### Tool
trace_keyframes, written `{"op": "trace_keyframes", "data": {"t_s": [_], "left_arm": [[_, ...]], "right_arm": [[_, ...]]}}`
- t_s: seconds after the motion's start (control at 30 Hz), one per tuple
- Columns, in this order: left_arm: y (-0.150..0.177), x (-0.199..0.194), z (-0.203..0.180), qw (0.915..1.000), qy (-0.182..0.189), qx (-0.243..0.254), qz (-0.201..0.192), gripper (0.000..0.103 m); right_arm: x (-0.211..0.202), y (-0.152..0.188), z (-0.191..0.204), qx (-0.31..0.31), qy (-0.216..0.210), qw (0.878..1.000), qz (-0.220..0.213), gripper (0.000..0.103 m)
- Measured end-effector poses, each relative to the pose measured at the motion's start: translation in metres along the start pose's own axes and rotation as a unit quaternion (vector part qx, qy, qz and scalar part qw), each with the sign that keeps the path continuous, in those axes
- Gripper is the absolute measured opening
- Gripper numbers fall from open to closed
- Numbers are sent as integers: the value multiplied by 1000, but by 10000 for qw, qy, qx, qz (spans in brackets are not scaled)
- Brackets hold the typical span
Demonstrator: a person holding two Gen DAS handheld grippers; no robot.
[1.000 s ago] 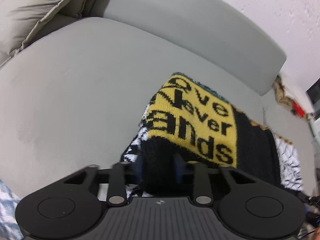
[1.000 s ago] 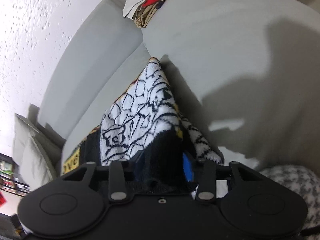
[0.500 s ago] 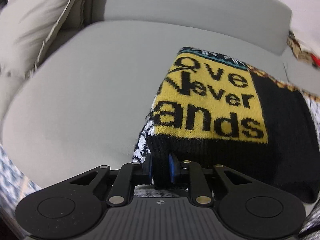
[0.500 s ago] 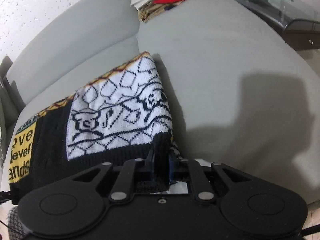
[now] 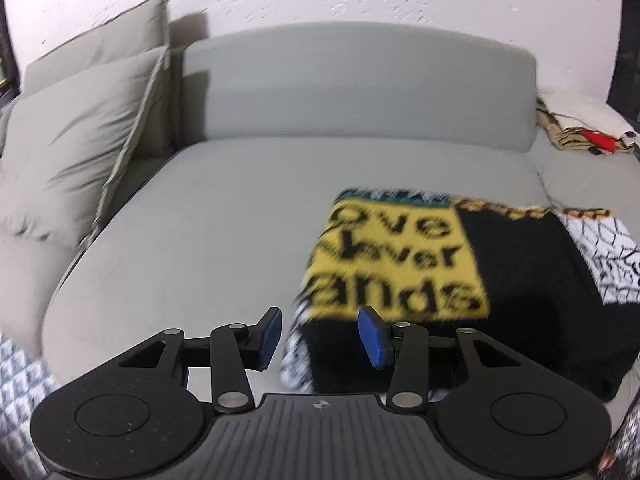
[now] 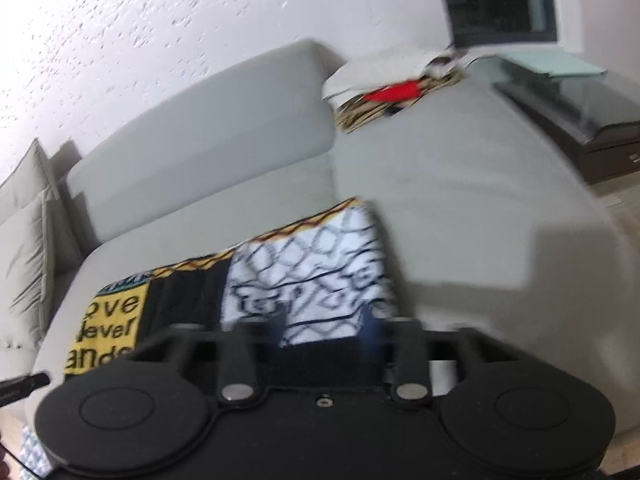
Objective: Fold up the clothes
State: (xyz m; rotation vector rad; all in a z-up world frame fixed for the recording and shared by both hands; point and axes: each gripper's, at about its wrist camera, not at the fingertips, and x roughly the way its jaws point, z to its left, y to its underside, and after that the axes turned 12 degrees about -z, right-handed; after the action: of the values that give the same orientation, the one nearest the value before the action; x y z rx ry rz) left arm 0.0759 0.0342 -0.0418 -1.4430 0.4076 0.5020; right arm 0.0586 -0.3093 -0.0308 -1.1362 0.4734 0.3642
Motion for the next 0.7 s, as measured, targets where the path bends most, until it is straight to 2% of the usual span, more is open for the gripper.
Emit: {"op": "trace_keyframes", "data": {"t_s": [0.07, 0.2, 0.3, 0.37, 0.43, 0.53, 0.63, 0.7], "left_arm": [[-6, 18, -9, 10000, -31, 86, -26, 42], [-16, 60, -19, 9996, -72, 259, 7, 41], [-9, 102, -19, 9977, -154, 369, 551, 39], [1, 124, -15, 9958, -248, 369, 803, 44], [6, 131, -7, 9959, -257, 171, 855, 51], [7, 130, 3, 9962, -181, -33, 848, 57], [6, 125, 11, 9965, -74, -168, 815, 57], [-1, 113, 10, 9973, -24, -104, 730, 56]], "right_arm": [[18, 4, 12, 54, -263, 9992, 284, 16], [53, 9, 47, -330, -455, 9967, 581, 17], [81, 7, 66, -682, -457, 9946, 632, 17], [103, 14, 73, -1035, -268, 9919, 687, 17], [128, 28, 76, -1386, -135, 9858, 934, 17], [138, 50, 77, -1873, -156, 9785, 851, 17], [130, 46, 73, -1924, -242, 9770, 890, 16], [123, 34, 64, -1685, -348, 9804, 957, 16]]}}
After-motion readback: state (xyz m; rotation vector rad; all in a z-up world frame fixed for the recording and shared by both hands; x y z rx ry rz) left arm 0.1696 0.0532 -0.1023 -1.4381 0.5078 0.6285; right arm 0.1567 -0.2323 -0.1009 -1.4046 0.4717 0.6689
